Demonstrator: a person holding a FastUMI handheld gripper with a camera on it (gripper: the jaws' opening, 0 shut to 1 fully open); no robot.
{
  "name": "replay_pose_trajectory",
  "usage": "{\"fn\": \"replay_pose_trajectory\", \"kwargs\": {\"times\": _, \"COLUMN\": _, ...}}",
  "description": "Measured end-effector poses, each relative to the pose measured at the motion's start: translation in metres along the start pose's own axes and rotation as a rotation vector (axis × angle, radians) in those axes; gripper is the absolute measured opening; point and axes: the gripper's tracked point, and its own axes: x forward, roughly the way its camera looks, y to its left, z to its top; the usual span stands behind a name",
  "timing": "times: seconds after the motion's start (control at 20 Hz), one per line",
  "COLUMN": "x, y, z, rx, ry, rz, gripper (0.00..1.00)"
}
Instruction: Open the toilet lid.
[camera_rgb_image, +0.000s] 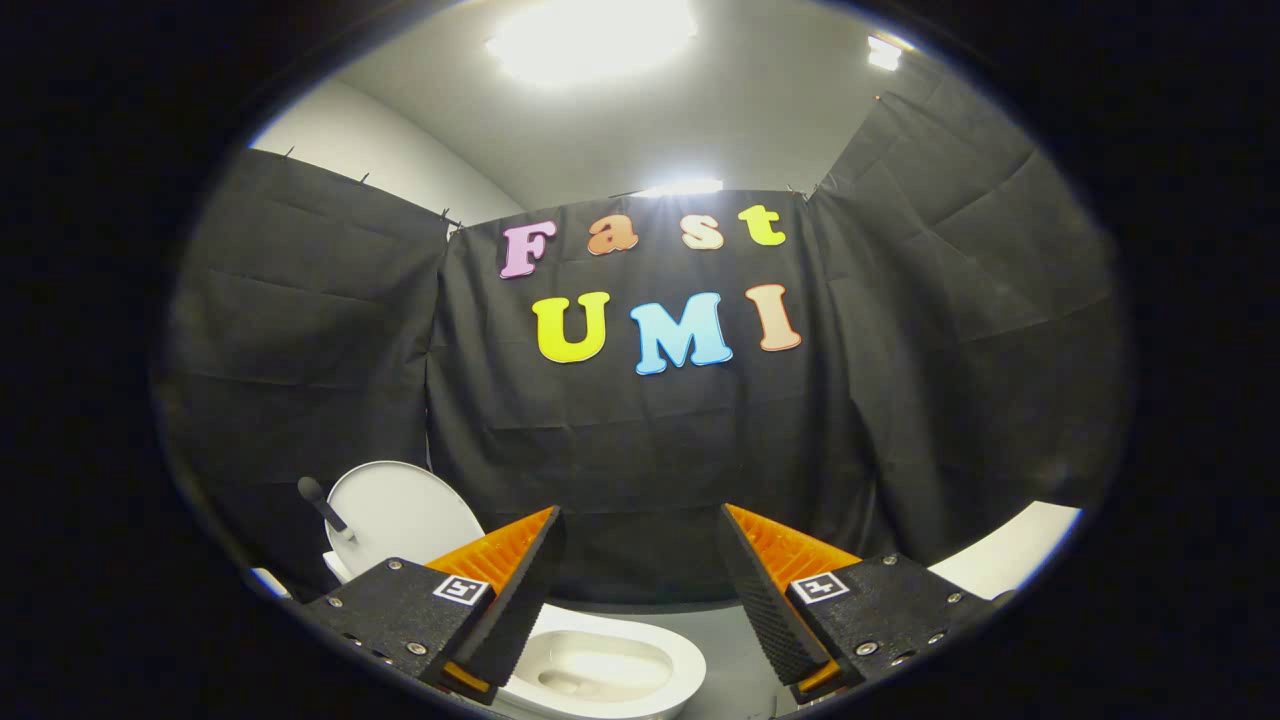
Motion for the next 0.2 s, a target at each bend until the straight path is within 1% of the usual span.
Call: {"fn": "replay_pose_trajectory", "kwargs": {"times": 0.2, "x": -0.0028, "y": -0.003, "z": 0.0062, "rx": 0.048, "ry": -0.017, "rz": -0.02, "gripper": 0.94}}
